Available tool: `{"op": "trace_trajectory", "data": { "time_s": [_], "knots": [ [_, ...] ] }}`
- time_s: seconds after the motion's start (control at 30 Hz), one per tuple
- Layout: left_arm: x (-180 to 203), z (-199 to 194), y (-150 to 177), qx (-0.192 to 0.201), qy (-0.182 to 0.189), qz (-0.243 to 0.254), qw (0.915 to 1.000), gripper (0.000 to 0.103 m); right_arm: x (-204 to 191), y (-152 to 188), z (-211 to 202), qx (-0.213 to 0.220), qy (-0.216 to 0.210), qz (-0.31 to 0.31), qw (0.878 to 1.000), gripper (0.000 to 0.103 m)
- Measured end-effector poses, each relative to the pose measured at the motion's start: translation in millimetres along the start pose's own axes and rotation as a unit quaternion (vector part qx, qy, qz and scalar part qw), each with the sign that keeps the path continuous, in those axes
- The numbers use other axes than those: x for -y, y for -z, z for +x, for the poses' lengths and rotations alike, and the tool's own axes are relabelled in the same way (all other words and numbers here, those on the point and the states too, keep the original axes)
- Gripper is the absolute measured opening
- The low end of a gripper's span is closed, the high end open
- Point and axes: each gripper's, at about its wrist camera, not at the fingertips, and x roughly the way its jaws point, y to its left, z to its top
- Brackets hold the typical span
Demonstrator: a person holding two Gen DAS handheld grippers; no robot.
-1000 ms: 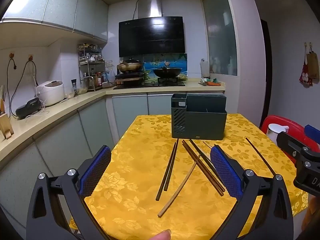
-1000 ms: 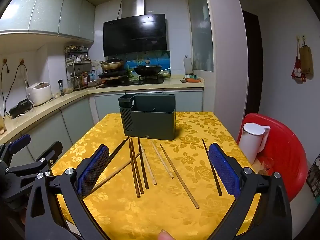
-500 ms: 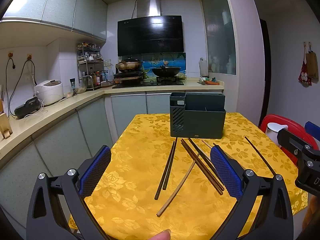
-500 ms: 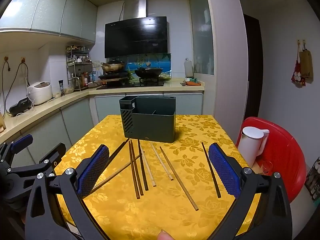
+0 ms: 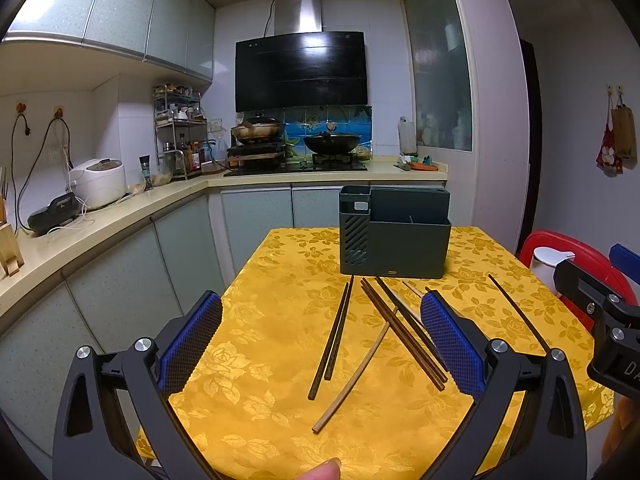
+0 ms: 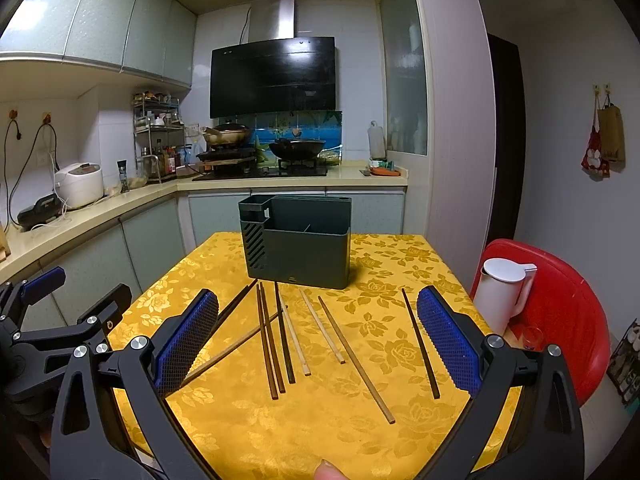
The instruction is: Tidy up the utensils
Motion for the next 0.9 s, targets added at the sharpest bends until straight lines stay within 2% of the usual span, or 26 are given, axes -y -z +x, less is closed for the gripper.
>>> {"op": "trace_trajectory", "data": {
  "time_s": [0.9],
  "knots": [
    [2.1,0.2,0.8,0.002,0.0,-0.002,1.0,0.096,-3.3,-1.2,-1.9,0.005,0.001,-0.002,1.0,0.096]
  ]
}}
